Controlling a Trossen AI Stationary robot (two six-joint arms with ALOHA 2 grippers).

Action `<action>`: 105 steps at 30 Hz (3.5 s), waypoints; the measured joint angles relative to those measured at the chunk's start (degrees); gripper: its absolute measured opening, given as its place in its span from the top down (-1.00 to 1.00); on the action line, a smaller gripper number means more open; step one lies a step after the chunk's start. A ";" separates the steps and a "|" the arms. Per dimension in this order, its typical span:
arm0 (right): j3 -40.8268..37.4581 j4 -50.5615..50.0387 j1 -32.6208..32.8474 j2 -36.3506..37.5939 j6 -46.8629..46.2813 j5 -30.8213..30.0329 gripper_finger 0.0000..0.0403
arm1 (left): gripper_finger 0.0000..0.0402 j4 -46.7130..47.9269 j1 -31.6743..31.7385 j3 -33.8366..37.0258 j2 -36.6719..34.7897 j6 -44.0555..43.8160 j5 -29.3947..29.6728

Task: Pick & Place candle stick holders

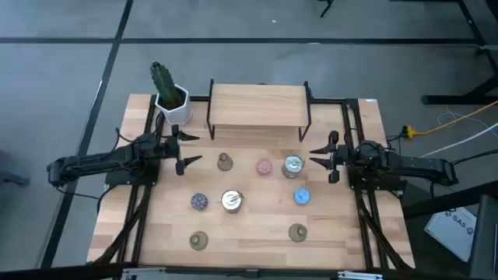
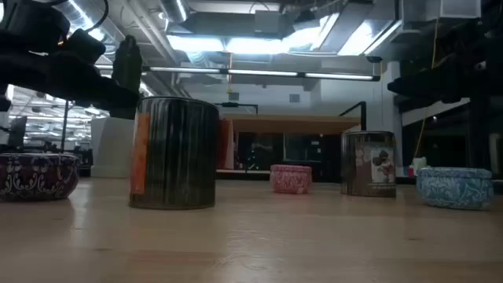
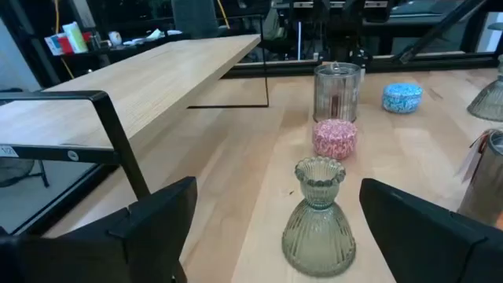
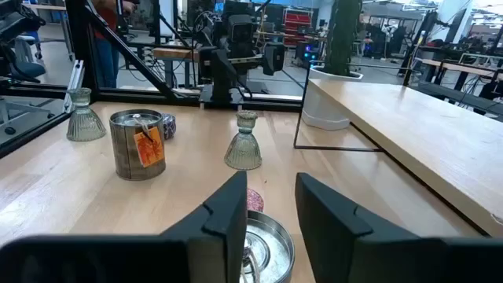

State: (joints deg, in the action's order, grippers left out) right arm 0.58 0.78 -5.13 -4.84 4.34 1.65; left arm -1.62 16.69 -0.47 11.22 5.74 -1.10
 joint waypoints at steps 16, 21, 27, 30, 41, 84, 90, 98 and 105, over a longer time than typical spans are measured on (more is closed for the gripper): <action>0.02 0.00 0.02 0.00 -0.02 0.00 0.44 | -0.76 -4.25 -3.58 -0.01 0.00 -3.48 -15.57; 0.01 0.00 0.02 -0.01 -0.01 -0.02 0.44 | -0.76 -6.78 -4.78 0.00 0.00 -5.01 -15.30; 0.02 0.00 0.02 0.00 0.00 -0.02 0.44 | -0.76 -11.95 -4.76 -0.01 0.00 -9.40 -14.41; 0.01 0.00 0.01 0.00 0.00 -0.02 0.44 | -0.76 -13.85 -4.76 0.00 0.02 -12.13 -14.38; 0.01 0.75 0.00 -0.02 -3.45 -1.46 0.45 | -0.76 -15.65 -4.76 -0.01 0.02 -15.63 -14.36; 0.02 -0.20 -0.07 0.00 -9.92 -1.86 0.45 | -0.76 -14.85 -4.72 0.00 0.02 -24.88 0.15; 0.02 -0.20 -0.07 0.00 -9.92 -1.75 0.45 | -0.76 -13.02 -4.21 -0.02 0.09 -24.06 6.41; 0.02 -0.22 -0.07 -0.02 -9.92 -1.62 0.45 | -0.76 -12.05 -4.15 -0.01 0.08 -27.53 6.82; 0.01 -0.21 -0.07 -0.02 -10.48 -1.62 0.45 | -0.76 -11.97 -4.15 0.00 0.09 -30.31 5.66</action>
State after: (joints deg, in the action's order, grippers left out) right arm 0.58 0.56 -5.19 -4.86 -6.14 0.03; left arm -13.58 12.53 -0.47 11.31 -24.57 4.56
